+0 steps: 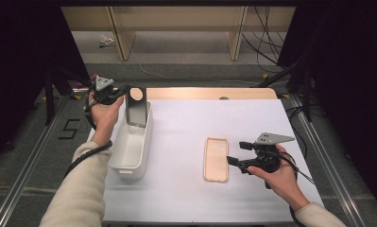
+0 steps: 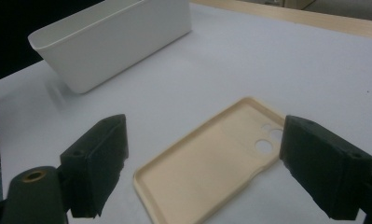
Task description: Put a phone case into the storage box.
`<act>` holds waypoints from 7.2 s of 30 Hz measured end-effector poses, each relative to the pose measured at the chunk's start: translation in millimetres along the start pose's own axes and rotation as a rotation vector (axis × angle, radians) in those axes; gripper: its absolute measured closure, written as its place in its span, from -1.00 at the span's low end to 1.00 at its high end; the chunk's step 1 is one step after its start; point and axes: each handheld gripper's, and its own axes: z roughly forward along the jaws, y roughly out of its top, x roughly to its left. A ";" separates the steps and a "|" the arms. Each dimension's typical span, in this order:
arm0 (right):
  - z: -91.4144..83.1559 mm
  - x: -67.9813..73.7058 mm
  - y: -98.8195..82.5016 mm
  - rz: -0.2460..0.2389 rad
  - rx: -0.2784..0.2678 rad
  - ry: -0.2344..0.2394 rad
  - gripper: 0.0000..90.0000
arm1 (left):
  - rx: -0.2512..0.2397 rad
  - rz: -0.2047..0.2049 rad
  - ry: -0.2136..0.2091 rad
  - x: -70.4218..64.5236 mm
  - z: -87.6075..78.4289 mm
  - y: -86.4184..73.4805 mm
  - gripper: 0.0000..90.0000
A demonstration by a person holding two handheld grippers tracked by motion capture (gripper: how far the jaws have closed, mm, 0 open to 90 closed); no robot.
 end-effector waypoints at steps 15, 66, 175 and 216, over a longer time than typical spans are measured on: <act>0.4 0.3 -0.1 -0.001 0.004 0.003 -0.64 | 0.020 -0.012 0.079 -1.6 8.9 -7.7 0.92; 1.0 0.8 -0.1 -0.004 0.006 0.010 -0.64 | 0.140 0.092 0.040 3.9 31.9 -12.0 0.65; 23.2 11.9 1.8 -0.163 0.172 0.079 -0.49 | 0.099 0.221 -0.420 -119.8 -126.5 -93.8 -1.00; 81.2 61.4 3.9 -0.652 0.782 0.010 0.12 | 0.106 0.231 -0.426 -122.4 -126.8 -95.0 -1.00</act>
